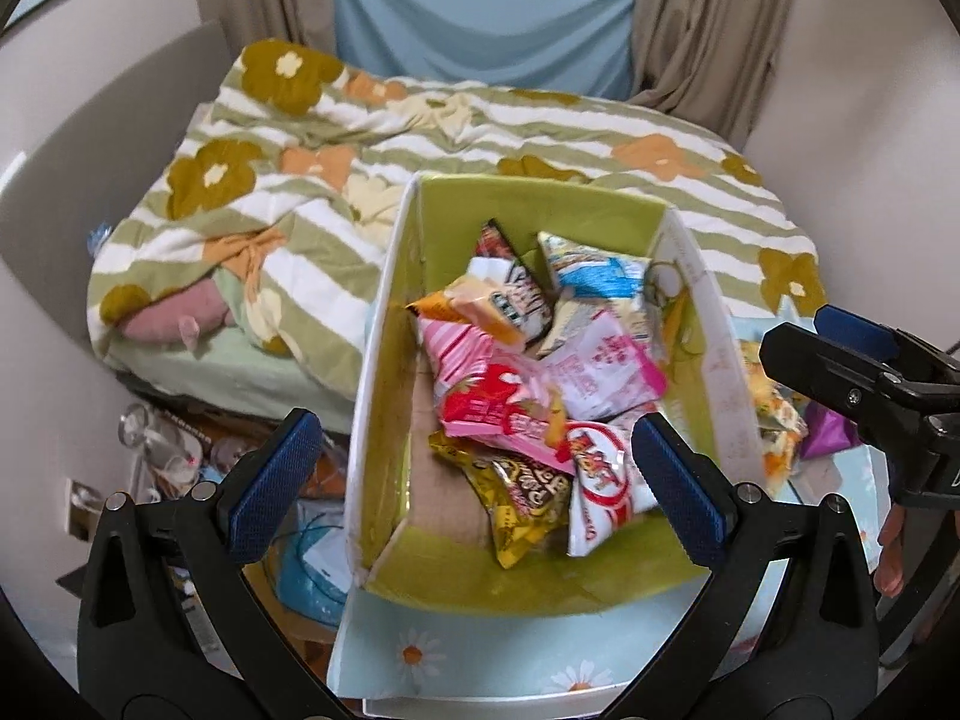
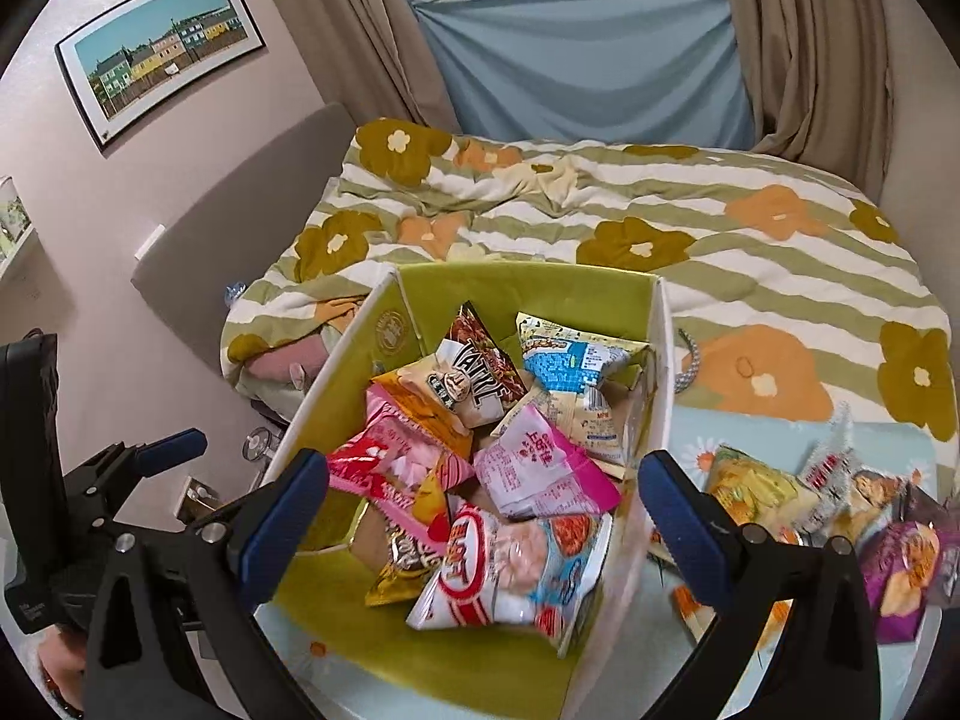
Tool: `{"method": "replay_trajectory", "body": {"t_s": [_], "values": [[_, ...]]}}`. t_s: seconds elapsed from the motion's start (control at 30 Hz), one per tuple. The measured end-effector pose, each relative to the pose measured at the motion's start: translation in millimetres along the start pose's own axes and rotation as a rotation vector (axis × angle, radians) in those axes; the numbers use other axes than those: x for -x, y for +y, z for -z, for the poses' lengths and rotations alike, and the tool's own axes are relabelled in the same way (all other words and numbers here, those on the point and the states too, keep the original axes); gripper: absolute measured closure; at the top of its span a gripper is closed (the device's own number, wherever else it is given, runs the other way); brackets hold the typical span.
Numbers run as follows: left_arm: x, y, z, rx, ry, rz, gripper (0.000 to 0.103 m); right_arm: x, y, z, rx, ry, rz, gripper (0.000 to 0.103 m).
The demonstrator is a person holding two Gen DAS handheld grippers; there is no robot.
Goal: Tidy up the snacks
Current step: 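Move both tools back over the remaining snack pile, then grasp the purple pork-flavor bag with the left gripper while the right grasps the brown candy bag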
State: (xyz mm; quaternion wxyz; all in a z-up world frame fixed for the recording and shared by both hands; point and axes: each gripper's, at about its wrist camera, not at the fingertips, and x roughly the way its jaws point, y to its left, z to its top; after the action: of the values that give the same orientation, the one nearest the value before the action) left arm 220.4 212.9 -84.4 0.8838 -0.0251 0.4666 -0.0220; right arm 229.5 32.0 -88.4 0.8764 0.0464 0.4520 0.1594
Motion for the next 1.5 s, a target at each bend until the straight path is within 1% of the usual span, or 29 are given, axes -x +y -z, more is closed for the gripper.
{"method": "replay_trajectory", "body": {"t_s": [0.17, 0.23, 0.4, 0.53, 0.63, 0.67, 0.73, 0.8, 0.97, 1.07, 1.17, 1.33, 1.5], "values": [[12.7, -22.6, 3.5, -0.048, -0.028, 0.063, 0.0, 34.0, -2.0, 12.7, -0.026, -0.053, 0.039, 0.0], [15.4, -34.4, 4.6, -0.073, -0.036, 0.093, 0.0, 49.1, -4.0, 18.1, -0.034, -0.077, 0.075, 0.0], [22.1, -68.6, 8.9, -0.133, -0.053, 0.131, 0.0, 92.7, -20.8, 32.3, -0.059, -0.137, 0.167, 0.0], [25.4, -104.2, 10.5, -0.18, -0.054, 0.158, 0.0, 122.5, -45.7, 43.9, -0.083, -0.172, 0.231, 0.0], [25.6, -135.6, 12.4, -0.209, -0.055, 0.175, 0.0, 143.7, -75.9, 53.6, -0.117, -0.188, 0.259, 0.0], [24.4, -151.4, 13.8, -0.216, -0.054, 0.186, 0.0, 151.5, -91.0, 57.7, -0.133, -0.191, 0.27, 0.0], [21.0, -174.1, 15.6, -0.218, -0.04, 0.204, 0.0, 161.9, -111.8, 63.7, -0.155, -0.193, 0.285, 0.0], [15.9, -205.0, 19.3, -0.232, -0.018, 0.235, 0.0, 173.2, -138.2, 70.1, -0.185, -0.18, 0.295, 0.0], [1.7, -281.9, 29.2, -0.29, 0.017, 0.269, 0.0, 196.1, -208.3, 86.8, -0.228, -0.146, 0.324, 0.0], [-10.3, -319.3, 35.6, -0.308, 0.046, 0.293, 0.0, 202.2, -247.2, 94.5, -0.253, -0.121, 0.321, 0.0], [-27.1, -353.4, 41.6, -0.331, 0.081, 0.294, 0.0, 202.8, -278.8, 100.2, -0.264, -0.095, 0.313, 0.0], [-61.2, -393.1, 51.7, -0.378, 0.136, 0.257, 0.0, 189.0, -330.2, 110.2, -0.268, -0.036, 0.288, 0.0], [-96.9, -416.5, 59.4, -0.386, 0.181, 0.229, 0.0, 161.2, -373.1, 121.3, -0.276, 0.02, 0.236, 0.0]]}}
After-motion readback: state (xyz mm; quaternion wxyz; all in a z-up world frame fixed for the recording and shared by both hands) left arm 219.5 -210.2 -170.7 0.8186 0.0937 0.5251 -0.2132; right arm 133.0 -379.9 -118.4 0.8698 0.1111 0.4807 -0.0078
